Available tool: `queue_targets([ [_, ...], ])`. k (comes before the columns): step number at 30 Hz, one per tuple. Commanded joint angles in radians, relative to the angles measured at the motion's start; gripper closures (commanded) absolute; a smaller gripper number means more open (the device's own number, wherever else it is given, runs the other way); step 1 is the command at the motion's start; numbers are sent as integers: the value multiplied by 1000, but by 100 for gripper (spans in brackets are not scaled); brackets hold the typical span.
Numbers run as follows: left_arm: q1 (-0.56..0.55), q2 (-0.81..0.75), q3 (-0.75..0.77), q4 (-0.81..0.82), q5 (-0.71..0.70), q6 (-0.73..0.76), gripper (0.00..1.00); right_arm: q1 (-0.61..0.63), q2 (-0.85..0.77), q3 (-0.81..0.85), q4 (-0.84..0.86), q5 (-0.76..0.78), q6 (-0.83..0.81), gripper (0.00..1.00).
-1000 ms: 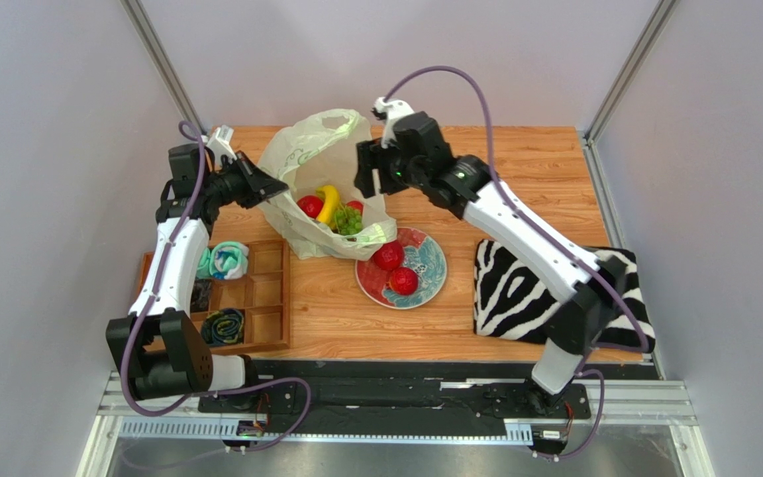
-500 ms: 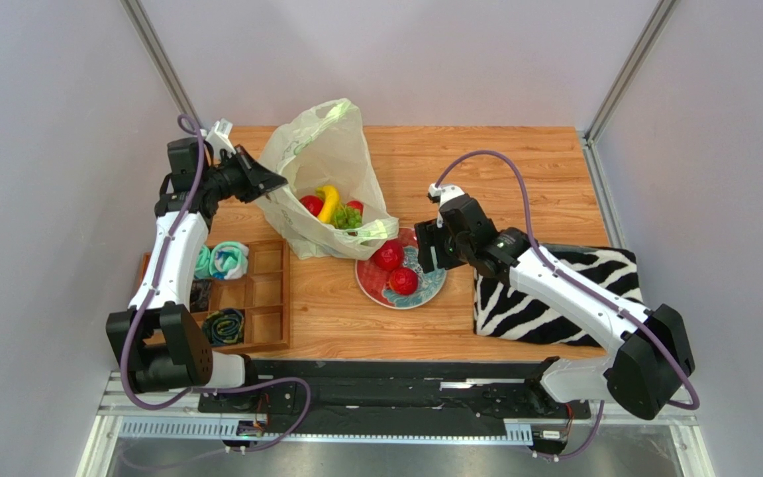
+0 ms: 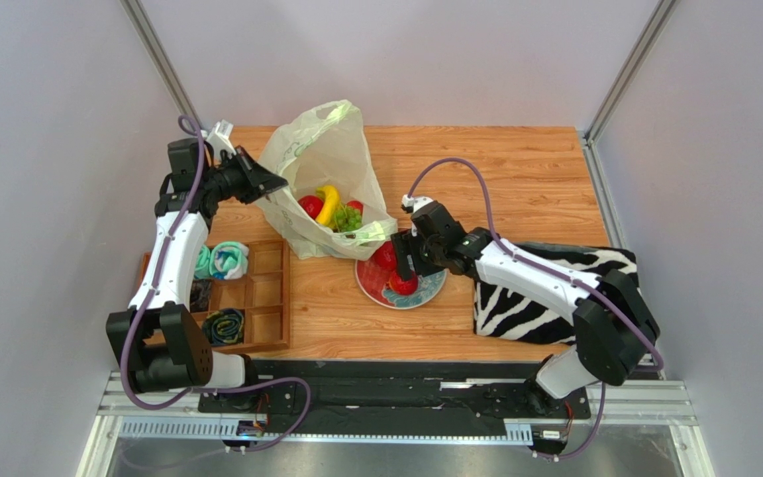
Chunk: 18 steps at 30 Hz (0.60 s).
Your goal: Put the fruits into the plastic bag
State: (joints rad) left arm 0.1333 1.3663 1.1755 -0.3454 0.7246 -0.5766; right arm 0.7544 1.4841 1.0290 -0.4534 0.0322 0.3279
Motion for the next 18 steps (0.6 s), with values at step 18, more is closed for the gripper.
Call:
queue_targets([
  [18,2,-33,13,3,7,24,100,13,159,80,-19,-61,25,27],
])
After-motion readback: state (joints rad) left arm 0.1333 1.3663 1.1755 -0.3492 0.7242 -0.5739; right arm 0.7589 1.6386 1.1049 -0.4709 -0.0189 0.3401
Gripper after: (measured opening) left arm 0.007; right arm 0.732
